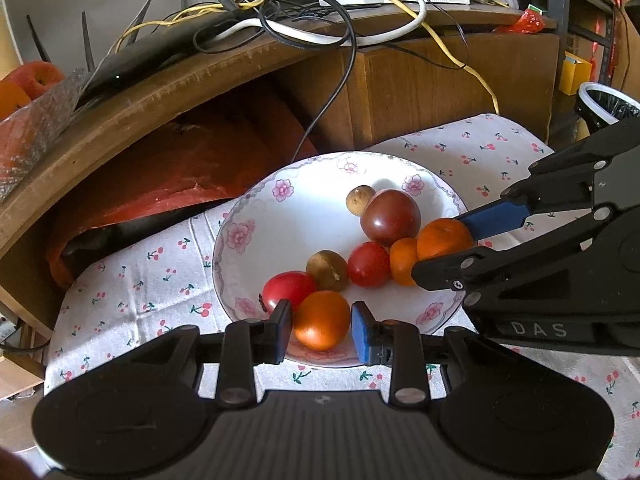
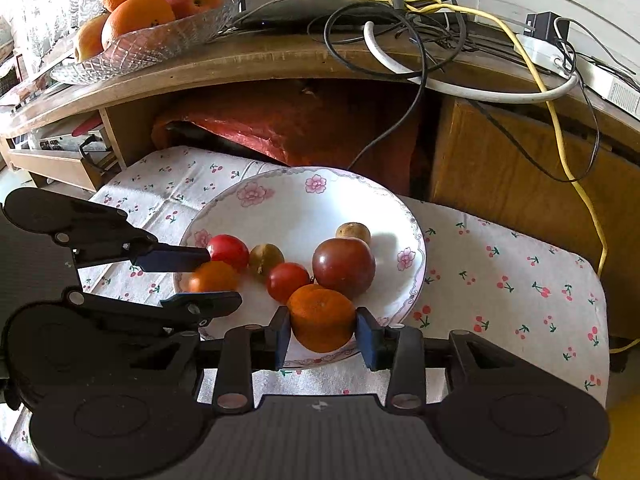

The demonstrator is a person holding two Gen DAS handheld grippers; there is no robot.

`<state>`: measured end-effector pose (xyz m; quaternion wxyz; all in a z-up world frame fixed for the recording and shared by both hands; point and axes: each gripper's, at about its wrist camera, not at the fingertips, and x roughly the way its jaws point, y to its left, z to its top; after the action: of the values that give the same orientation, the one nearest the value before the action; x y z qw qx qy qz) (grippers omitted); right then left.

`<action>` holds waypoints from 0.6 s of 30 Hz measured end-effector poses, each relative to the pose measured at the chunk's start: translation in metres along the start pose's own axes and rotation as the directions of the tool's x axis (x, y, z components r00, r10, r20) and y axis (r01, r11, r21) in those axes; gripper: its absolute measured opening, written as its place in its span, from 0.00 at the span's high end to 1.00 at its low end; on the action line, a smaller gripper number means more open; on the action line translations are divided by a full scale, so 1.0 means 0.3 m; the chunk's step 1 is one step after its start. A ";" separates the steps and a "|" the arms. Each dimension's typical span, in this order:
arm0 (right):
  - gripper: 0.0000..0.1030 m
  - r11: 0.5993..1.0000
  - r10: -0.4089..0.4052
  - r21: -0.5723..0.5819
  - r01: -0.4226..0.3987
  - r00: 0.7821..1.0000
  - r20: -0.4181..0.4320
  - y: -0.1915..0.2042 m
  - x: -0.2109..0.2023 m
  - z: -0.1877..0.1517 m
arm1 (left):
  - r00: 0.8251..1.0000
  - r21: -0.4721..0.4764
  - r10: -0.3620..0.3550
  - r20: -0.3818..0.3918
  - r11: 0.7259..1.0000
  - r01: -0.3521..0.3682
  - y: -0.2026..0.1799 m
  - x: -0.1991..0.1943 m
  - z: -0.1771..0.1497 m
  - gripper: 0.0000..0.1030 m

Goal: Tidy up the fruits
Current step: 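Lower both oranges into the bowl and open both tools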

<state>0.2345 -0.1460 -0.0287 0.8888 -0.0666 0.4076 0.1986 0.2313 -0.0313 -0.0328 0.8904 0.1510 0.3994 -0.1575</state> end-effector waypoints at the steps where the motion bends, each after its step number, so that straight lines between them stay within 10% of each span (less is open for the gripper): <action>1: 0.68 1.000 -0.001 0.001 0.001 1.000 0.000 -0.001 -0.002 0.000 | 1.000 0.000 0.000 0.000 1.000 0.000 0.001 -0.001 0.001 0.61; 18: 0.65 0.997 0.000 0.077 -0.004 0.999 0.047 -0.024 -0.057 0.003 | 0.999 -0.019 0.010 0.031 1.000 -0.009 0.010 -0.054 0.005 0.56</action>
<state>0.2279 -0.1573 -0.0157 0.8999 -0.0271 0.3941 0.1850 0.2232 -0.0267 -0.0190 0.8987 0.1422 0.3860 -0.1519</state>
